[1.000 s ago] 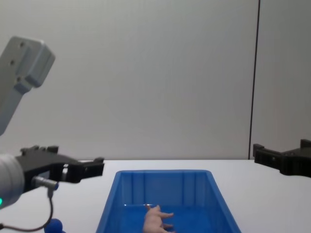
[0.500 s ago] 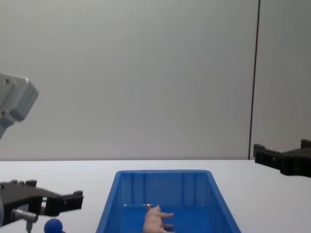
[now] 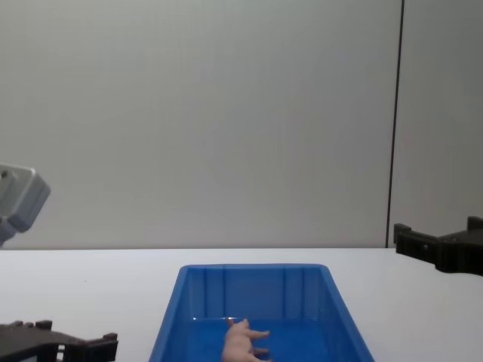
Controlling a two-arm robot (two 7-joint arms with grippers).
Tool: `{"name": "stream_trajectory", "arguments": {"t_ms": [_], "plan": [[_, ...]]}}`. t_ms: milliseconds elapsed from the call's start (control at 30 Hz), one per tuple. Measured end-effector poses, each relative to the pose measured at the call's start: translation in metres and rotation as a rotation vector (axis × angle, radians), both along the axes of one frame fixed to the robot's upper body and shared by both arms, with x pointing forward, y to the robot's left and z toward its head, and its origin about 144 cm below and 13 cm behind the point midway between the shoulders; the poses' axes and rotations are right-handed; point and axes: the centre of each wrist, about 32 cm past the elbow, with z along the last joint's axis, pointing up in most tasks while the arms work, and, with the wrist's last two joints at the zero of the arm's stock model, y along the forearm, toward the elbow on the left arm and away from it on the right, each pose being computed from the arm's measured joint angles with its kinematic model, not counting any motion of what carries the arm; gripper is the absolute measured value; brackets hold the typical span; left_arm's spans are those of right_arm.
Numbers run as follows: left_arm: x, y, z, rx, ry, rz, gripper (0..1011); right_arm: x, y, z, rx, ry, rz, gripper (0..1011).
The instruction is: Pick up the two dolls from the table and place them into the box.
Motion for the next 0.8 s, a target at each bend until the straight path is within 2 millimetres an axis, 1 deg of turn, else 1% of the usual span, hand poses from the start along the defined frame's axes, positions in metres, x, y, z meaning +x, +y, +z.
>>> {"name": "stream_trajectory", "arguments": {"t_ms": [33,133,167,233,267,367,400,433,467,533,600,633,667,733,800], "plan": [[0.000,0.000,-0.001,-0.003,0.002,-0.001,926,0.000,0.000,0.000,0.000,0.000,0.000,1001],[0.002,0.002,-0.005,-0.012,0.008,-0.003,882,0.000,0.000,0.000,0.000,0.000,0.000,1001],[0.003,0.002,-0.007,-0.017,0.011,-0.003,834,0.000,0.000,0.000,0.000,0.000,0.000,1001],[0.004,0.003,-0.010,-0.023,0.014,-0.004,792,0.000,0.000,0.000,0.000,0.000,0.000,1001],[0.004,0.003,-0.010,-0.023,0.014,-0.004,736,0.000,0.000,0.000,0.000,0.000,0.000,1001],[0.005,0.004,-0.014,-0.033,0.016,-0.005,681,0.000,0.000,0.000,0.000,0.000,0.000,1001],[0.005,0.004,-0.014,-0.035,0.016,-0.005,619,0.000,0.000,0.000,0.000,0.000,0.000,1001],[0.005,0.004,-0.015,-0.037,0.017,-0.004,599,0.000,0.000,0.000,0.000,0.000,0.000,1001],[0.005,0.004,-0.016,-0.040,0.017,-0.003,538,0.000,0.000,0.000,0.000,0.000,0.000,1001],[0.005,0.005,-0.017,-0.043,0.017,-0.002,476,0.000,0.000,0.000,0.000,0.000,0.000,1001],[0.005,0.005,-0.019,-0.050,0.016,0.000,441,0.000,0.000,0.000,0.000,0.000,0.000,1001],[0.005,0.005,-0.019,-0.053,0.015,0.001,393,0.000,0.000,0.000,0.000,0.000,0.000,1001],[0.005,0.005,-0.019,-0.053,0.015,0.001,382,0.000,0.000,0.000,0.000,0.000,0.000,1001],[0.004,0.005,-0.020,-0.057,0.013,0.002,302,0.000,0.000,0.000,0.000,0.000,0.000,1001],[0.003,0.005,-0.021,-0.060,0.010,0.003,293,0.000,0.000,0.000,0.000,0.000,0.000,1001]]}}
